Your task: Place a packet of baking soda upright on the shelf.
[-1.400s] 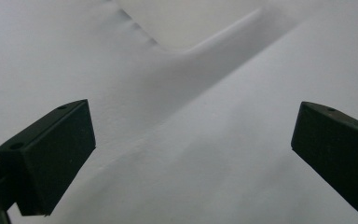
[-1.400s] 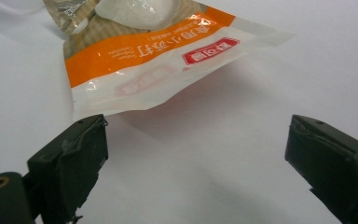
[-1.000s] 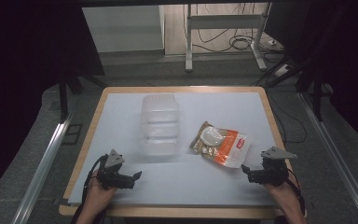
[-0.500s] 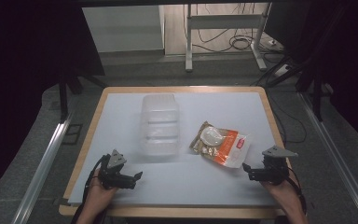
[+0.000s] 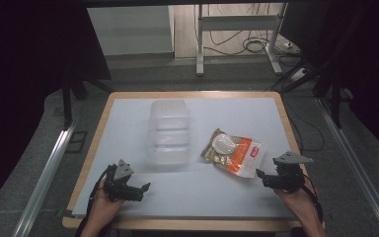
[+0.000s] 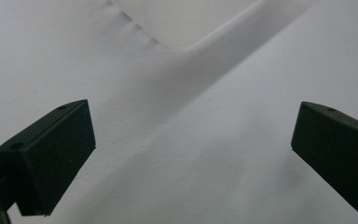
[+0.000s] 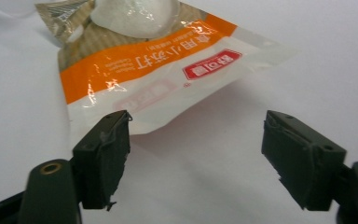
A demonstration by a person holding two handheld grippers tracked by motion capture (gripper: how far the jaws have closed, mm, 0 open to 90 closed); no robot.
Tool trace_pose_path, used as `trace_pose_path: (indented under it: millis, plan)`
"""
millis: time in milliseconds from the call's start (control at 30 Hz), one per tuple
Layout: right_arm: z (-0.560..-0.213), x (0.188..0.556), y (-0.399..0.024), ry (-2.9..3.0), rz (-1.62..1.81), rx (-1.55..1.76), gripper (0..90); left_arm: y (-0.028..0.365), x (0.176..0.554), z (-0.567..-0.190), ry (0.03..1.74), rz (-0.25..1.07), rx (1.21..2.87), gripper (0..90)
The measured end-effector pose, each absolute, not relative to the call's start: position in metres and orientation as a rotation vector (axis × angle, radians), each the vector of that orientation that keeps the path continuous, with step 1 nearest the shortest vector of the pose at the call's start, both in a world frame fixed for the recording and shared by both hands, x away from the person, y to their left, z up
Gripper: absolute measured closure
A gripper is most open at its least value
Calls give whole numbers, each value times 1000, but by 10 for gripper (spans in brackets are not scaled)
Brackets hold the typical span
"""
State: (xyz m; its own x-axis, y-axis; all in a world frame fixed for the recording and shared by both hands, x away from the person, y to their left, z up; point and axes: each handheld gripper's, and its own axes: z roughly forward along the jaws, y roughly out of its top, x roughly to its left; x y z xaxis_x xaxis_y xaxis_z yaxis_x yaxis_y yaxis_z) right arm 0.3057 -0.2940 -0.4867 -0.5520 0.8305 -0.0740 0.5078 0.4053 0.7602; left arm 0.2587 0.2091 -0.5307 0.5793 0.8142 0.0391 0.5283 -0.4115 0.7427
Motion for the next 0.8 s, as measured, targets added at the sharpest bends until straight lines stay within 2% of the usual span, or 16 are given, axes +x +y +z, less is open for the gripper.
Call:
trace_pose_path:
  millis: [233,333,367,400,433,467,500,533,800]
  plan:
    - [-478,310,-293,2269,1004,1121,337,208,259,-531,1062,519,2119,0]
    - [-477,315,-292,2284,1018,1140,422,208,260,-531,1064,523,2124,0]
    - [-477,315,-292,2284,1018,1140,422,208,260,-531,1064,523,2124,0]
    - [-476,317,-290,2296,1005,1137,481,208,260,-531,1061,525,2132,0]
    - [-476,317,-290,2296,1005,1137,481,208,260,-531,1061,525,2132,0]
    - [-474,319,-288,2303,991,1144,548,208,259,-531,1062,529,2131,0]
    - [-474,319,-288,2303,991,1144,548,208,259,-531,1063,533,2131,0]
    - [-472,321,-285,2310,989,1141,607,208,259,-530,1063,537,2130,0]
    - [-471,333,-273,2360,969,1096,727,207,258,-530,1054,566,2131,0]
